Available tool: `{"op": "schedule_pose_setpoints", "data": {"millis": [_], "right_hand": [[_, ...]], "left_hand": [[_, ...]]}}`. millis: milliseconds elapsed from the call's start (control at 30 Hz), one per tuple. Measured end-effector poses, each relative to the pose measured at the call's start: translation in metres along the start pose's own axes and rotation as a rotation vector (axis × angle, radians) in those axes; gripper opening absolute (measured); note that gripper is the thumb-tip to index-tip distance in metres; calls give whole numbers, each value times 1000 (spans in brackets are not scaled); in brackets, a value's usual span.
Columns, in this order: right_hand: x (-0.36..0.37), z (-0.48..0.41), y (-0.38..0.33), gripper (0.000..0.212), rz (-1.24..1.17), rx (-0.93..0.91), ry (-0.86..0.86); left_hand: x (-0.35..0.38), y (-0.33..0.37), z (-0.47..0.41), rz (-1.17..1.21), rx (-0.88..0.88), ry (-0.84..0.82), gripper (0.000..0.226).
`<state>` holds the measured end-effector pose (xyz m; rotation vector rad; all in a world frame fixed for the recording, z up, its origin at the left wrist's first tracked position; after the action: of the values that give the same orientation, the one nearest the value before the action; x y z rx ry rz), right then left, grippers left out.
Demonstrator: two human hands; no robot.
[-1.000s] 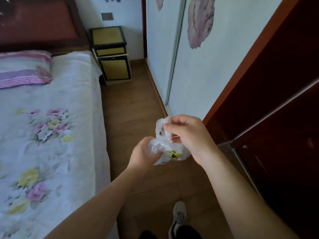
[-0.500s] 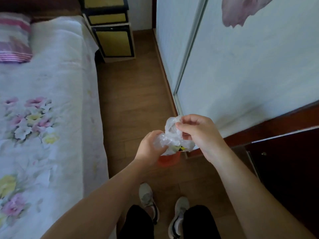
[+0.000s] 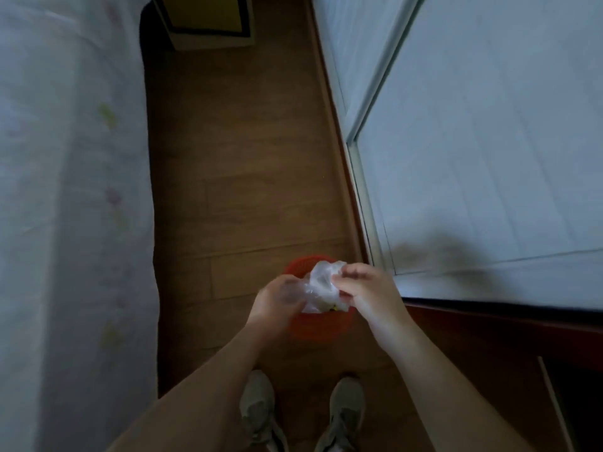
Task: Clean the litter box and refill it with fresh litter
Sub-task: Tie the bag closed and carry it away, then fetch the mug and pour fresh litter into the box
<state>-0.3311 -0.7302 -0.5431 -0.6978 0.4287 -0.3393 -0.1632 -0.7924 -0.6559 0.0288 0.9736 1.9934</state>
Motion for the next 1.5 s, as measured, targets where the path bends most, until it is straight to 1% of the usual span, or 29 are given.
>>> {"op": "schedule_pose_setpoints", "data": {"millis": [133,233,300,400,467,533,633,767,933,1100,1200,1333,1500], "right_hand": [[15,-44,44,15,80,13,-21],[14,-48,52,5,119,20,-1],[10,-39,45,2,121,26,-8],[1,-11,18,5,158,-18,-23],[-8,17,-6,12,259,-61,-33],[-19,46,-31,23,404,-109,-30],[-36,90,-71,40,615,-237,1],[-52,144,-125,48,801,-381,11],[-61,210,-187,57,1032,-614,-25],[-64,282,-235,57,1148,-806,-107],[-59,321,-257,57,1227,-896,-179],[-35,377,-277,57,1290,-1029,-317],[27,458,-274,56,1372,-1205,-491]], "left_hand": [[20,-29,-36,-61,8,-57,50],[20,-31,-35,-51,5,-49,57],[10,-20,-19,-59,24,-24,64],[-10,11,18,-90,46,-17,70],[-26,37,47,-131,72,9,73],[-43,65,77,-188,96,39,71],[-70,113,125,-320,157,106,63],[-103,174,197,-482,199,216,58],[-136,229,286,-620,189,363,59],[-169,248,387,-586,56,576,60],[-183,242,451,-608,-38,610,58],[-197,211,535,-577,-179,644,54],[-202,149,634,-409,-366,767,51]]}}
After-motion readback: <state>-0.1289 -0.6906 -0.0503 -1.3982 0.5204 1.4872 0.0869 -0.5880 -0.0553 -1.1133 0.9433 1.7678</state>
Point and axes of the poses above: each hand's wrist, its own z-axis away from the middle knuckle, its own x-axis out of the palm, y = z × x, the point moved 4 cm from there along -z, towards the middle knuckle, and after that the axes turned 2 degrees about -x, right-handed, at the moved point
